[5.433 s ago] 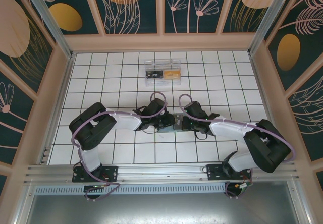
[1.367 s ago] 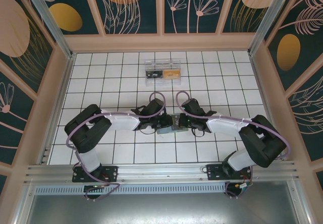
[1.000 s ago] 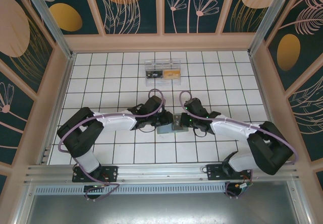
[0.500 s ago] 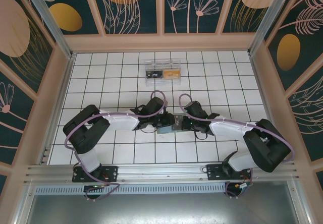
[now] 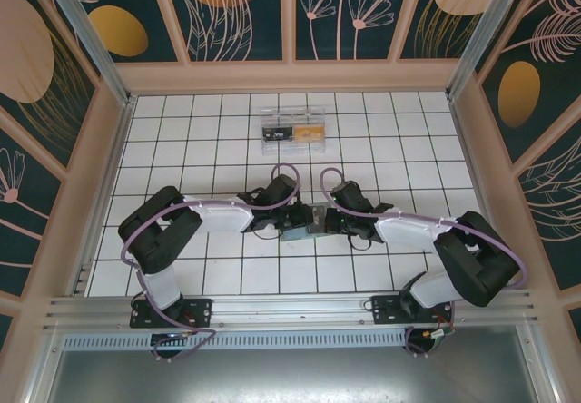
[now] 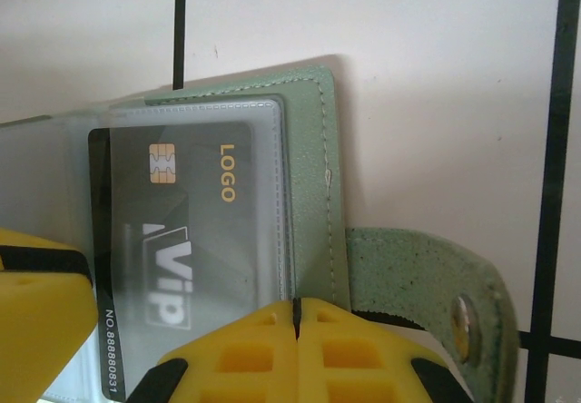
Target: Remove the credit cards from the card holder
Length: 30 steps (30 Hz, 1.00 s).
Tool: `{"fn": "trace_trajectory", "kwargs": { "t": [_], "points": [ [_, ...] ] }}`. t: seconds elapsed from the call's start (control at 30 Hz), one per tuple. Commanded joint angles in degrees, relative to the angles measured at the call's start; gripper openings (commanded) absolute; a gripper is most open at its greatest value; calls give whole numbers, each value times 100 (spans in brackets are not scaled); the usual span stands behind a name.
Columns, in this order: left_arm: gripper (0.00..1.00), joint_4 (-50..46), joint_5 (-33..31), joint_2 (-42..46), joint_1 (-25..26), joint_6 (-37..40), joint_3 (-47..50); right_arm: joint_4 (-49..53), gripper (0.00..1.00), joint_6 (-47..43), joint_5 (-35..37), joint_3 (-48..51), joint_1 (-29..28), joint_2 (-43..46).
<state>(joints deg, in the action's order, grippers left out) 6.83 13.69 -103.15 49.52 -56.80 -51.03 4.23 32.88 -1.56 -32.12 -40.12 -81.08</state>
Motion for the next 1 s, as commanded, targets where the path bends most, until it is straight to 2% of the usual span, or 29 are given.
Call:
{"fn": "trace_trajectory", "kwargs": {
  "t": [0.0,0.53,0.7,0.97],
  "points": [
    [28,-312,-217,-91,-2,72,-100,150,0,-64,-59,56,-39,-127],
    [25,27,151,-350,55,69,-119,173,0,-54,-46,4,-75,-101],
    [19,129,204,-321,58,37,-80,182,0,-46,-29,13,-75,-90],
    [4,128,108,-127,58,23,15,177,0,-36,15,46,-80,-100]
  ]
}}
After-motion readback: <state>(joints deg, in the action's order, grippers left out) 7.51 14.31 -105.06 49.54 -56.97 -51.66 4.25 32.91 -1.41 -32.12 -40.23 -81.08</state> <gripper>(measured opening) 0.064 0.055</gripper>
